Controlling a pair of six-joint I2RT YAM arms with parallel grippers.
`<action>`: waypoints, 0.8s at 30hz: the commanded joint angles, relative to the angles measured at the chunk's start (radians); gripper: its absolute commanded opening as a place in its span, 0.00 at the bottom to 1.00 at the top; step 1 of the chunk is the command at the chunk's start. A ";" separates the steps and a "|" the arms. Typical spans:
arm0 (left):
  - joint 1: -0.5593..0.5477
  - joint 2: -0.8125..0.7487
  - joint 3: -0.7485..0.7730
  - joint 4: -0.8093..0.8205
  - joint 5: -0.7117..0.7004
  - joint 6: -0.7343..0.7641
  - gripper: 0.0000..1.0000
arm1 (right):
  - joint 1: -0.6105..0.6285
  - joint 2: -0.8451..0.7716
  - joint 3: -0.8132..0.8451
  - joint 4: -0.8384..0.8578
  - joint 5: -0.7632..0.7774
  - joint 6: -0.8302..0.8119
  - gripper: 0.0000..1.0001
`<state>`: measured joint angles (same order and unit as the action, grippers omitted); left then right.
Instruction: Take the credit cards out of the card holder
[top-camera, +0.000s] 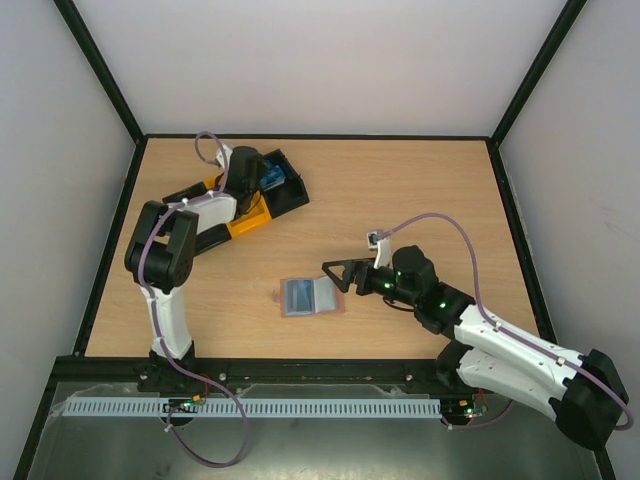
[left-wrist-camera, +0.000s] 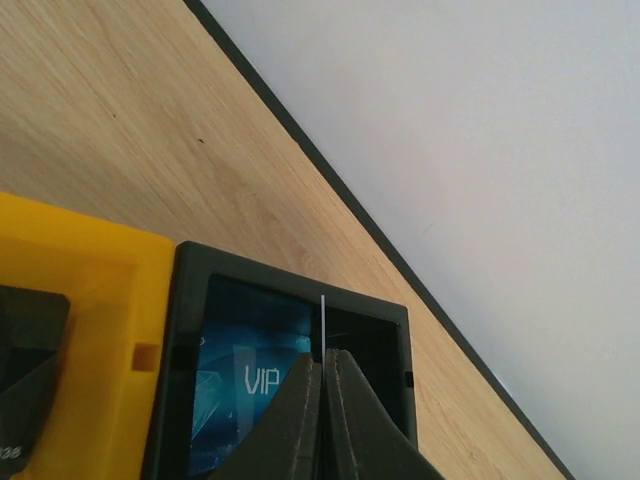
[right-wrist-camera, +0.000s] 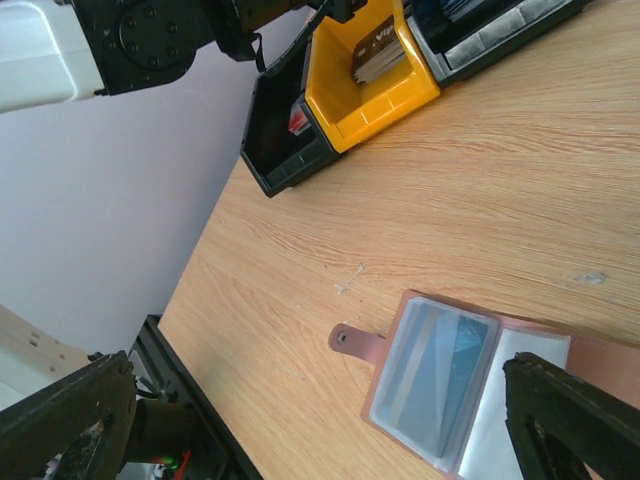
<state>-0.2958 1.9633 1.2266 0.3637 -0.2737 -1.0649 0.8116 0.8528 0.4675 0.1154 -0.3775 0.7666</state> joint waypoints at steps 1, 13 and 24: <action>-0.004 0.051 0.052 -0.017 -0.047 0.027 0.03 | -0.001 0.018 0.044 -0.029 0.032 -0.050 0.98; -0.015 0.105 0.101 -0.044 -0.077 0.072 0.03 | -0.001 0.039 0.062 -0.060 0.037 -0.061 0.98; -0.021 0.121 0.129 -0.063 -0.081 0.093 0.08 | -0.002 0.033 0.060 -0.071 0.048 -0.053 0.98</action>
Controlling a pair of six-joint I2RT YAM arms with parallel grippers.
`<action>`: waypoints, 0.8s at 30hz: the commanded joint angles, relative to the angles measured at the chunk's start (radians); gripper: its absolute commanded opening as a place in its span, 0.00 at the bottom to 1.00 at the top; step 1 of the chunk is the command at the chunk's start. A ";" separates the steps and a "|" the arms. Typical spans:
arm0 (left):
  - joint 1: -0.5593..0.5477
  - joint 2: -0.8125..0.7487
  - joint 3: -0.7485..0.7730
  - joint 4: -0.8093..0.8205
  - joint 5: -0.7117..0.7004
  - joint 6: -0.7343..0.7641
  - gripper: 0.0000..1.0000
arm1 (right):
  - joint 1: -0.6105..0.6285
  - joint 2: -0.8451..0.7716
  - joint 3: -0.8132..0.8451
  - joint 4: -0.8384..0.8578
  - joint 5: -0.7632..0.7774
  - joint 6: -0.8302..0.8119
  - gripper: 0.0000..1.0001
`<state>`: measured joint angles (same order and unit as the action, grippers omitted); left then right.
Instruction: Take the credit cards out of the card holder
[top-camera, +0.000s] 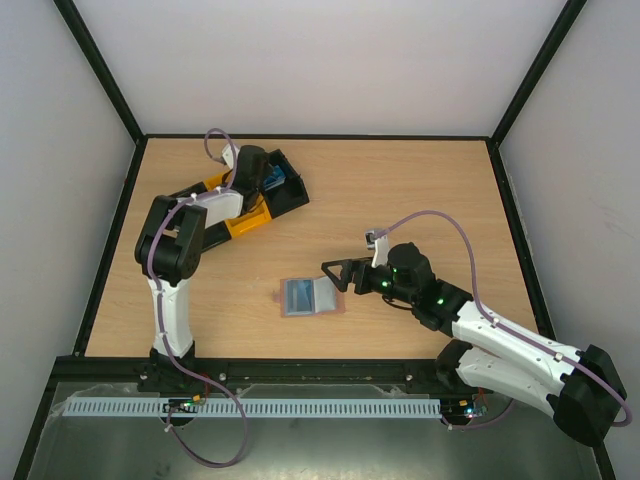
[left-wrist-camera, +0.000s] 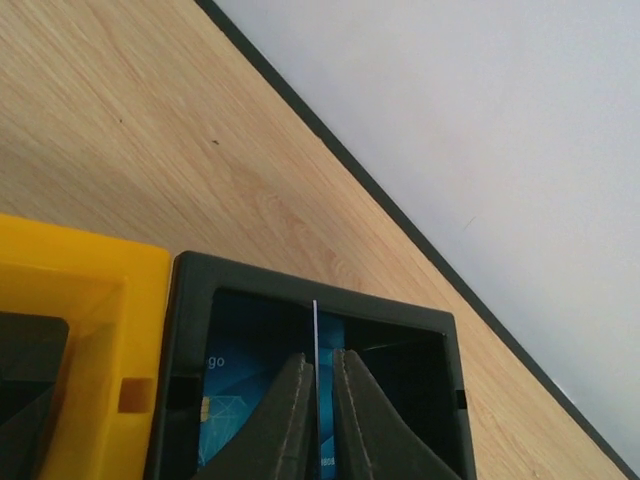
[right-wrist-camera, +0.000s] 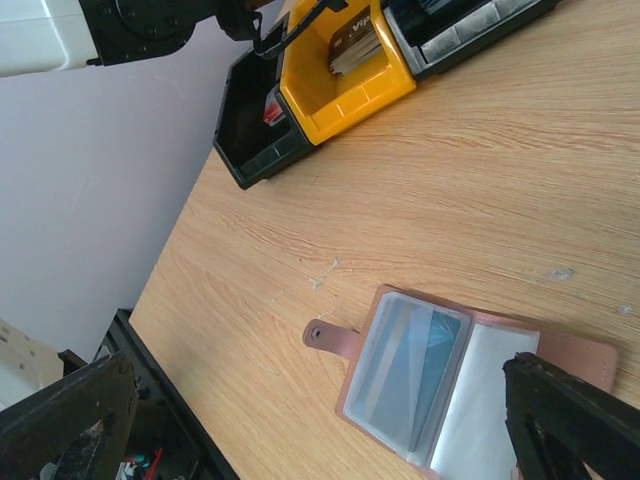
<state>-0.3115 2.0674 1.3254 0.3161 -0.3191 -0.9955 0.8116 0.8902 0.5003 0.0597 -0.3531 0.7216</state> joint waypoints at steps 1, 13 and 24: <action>-0.006 0.015 0.029 -0.018 -0.038 0.024 0.09 | -0.001 -0.006 0.027 -0.016 0.024 -0.007 0.98; -0.009 0.019 0.035 -0.027 -0.066 0.034 0.03 | -0.001 -0.017 0.022 -0.029 0.032 0.004 0.98; -0.015 0.046 0.038 0.019 -0.114 0.015 0.03 | -0.001 -0.007 0.023 -0.043 0.047 -0.011 0.98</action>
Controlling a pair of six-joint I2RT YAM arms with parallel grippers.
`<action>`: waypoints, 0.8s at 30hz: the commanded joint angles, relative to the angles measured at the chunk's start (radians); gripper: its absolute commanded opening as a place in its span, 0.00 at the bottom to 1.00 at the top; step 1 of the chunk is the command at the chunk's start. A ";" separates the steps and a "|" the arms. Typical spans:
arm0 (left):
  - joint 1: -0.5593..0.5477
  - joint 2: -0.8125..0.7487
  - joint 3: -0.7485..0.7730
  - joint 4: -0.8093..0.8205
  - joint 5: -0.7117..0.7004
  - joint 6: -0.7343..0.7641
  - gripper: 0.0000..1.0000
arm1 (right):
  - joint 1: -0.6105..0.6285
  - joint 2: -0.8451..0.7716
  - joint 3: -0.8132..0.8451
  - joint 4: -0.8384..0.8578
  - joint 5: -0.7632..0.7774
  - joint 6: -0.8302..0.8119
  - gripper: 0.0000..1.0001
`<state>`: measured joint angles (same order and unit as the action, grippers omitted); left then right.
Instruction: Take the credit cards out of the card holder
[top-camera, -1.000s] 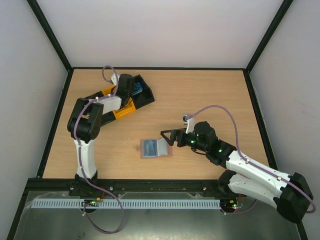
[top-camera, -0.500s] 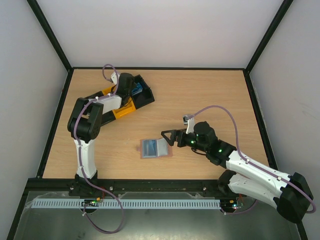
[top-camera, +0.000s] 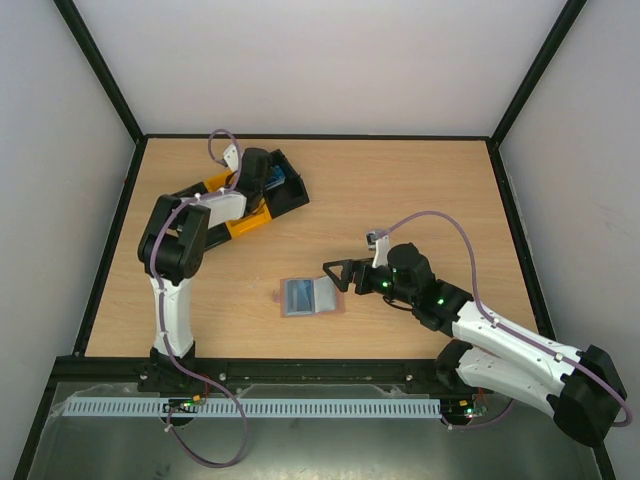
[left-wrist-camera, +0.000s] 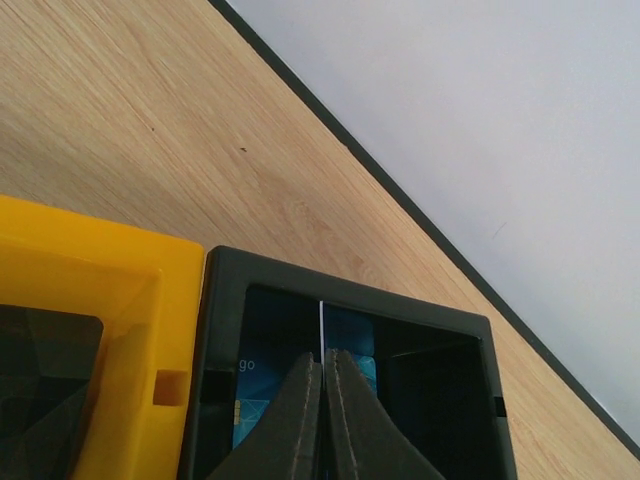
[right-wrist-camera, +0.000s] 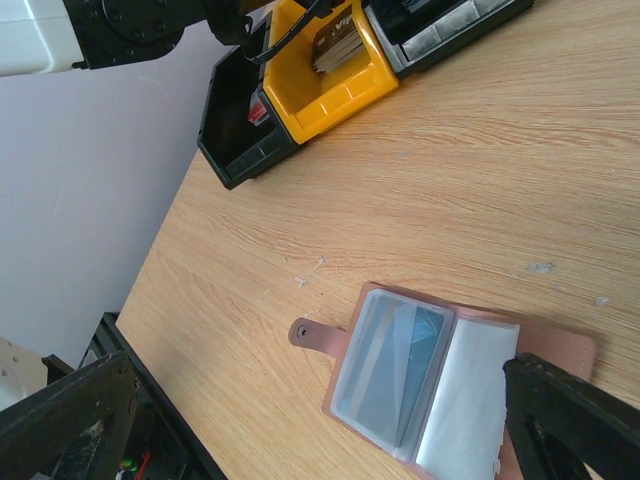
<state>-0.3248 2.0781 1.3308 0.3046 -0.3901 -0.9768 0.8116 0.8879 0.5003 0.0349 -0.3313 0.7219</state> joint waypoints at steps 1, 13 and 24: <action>-0.002 0.042 0.035 0.033 -0.044 -0.004 0.03 | -0.003 -0.004 0.025 -0.023 0.023 -0.014 0.98; -0.007 0.057 0.047 0.024 -0.043 0.013 0.15 | -0.002 -0.018 0.018 -0.031 0.043 -0.031 0.98; -0.011 0.022 0.048 0.024 -0.032 0.030 0.29 | -0.001 -0.028 0.017 -0.038 0.044 -0.026 0.98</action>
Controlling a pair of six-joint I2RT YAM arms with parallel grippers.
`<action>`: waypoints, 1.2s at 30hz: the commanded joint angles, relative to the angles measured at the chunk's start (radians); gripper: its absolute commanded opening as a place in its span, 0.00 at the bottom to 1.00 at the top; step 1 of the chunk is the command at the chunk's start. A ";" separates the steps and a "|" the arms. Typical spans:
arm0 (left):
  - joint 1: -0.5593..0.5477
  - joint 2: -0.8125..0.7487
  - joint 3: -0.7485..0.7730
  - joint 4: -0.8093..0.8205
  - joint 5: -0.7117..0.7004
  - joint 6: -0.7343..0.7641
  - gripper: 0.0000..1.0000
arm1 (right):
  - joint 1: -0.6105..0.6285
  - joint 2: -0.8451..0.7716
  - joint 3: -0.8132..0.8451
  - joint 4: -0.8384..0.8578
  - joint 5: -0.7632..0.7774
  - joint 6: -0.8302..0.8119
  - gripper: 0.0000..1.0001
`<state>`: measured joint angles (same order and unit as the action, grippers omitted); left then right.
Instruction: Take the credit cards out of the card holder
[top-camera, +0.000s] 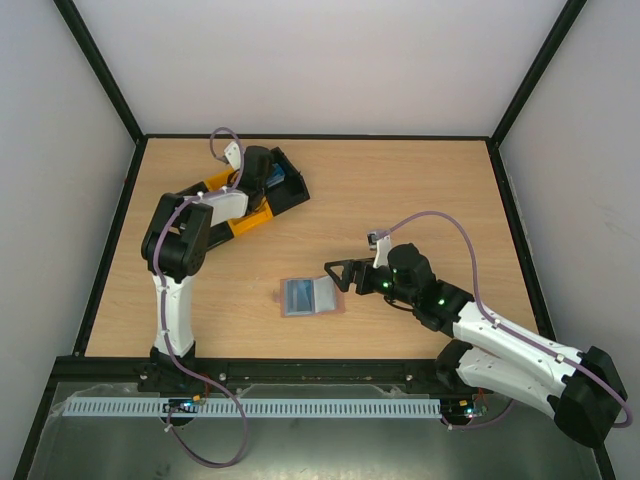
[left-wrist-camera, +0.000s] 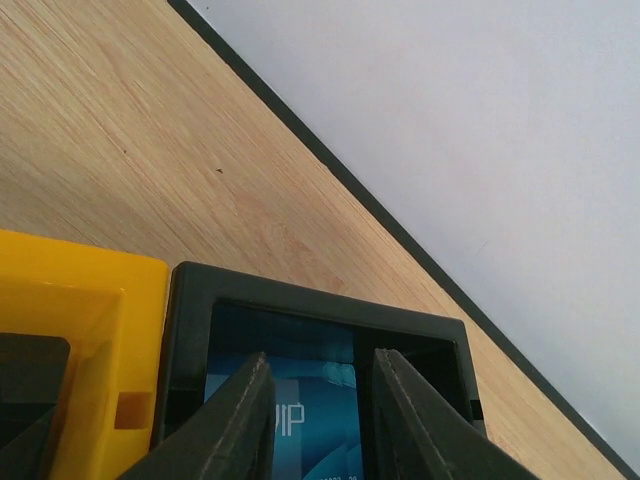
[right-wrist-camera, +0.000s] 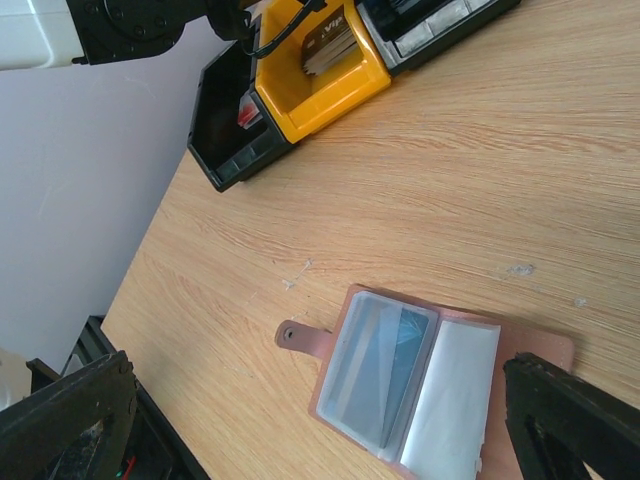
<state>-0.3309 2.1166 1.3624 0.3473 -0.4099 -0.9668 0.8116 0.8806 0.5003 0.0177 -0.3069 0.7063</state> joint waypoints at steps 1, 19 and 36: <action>-0.004 -0.021 0.018 -0.023 -0.011 0.022 0.30 | -0.003 -0.022 0.018 -0.021 0.020 -0.009 0.98; 0.013 -0.329 0.033 -0.373 0.155 0.193 0.93 | -0.002 -0.058 0.010 -0.047 0.011 0.048 0.98; 0.019 -0.830 -0.376 -0.637 0.605 0.459 0.97 | 0.000 0.094 -0.049 0.067 -0.080 0.194 0.89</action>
<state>-0.3149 1.3746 1.0855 -0.2279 0.0292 -0.5774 0.8116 0.9512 0.4919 0.0055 -0.3439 0.8444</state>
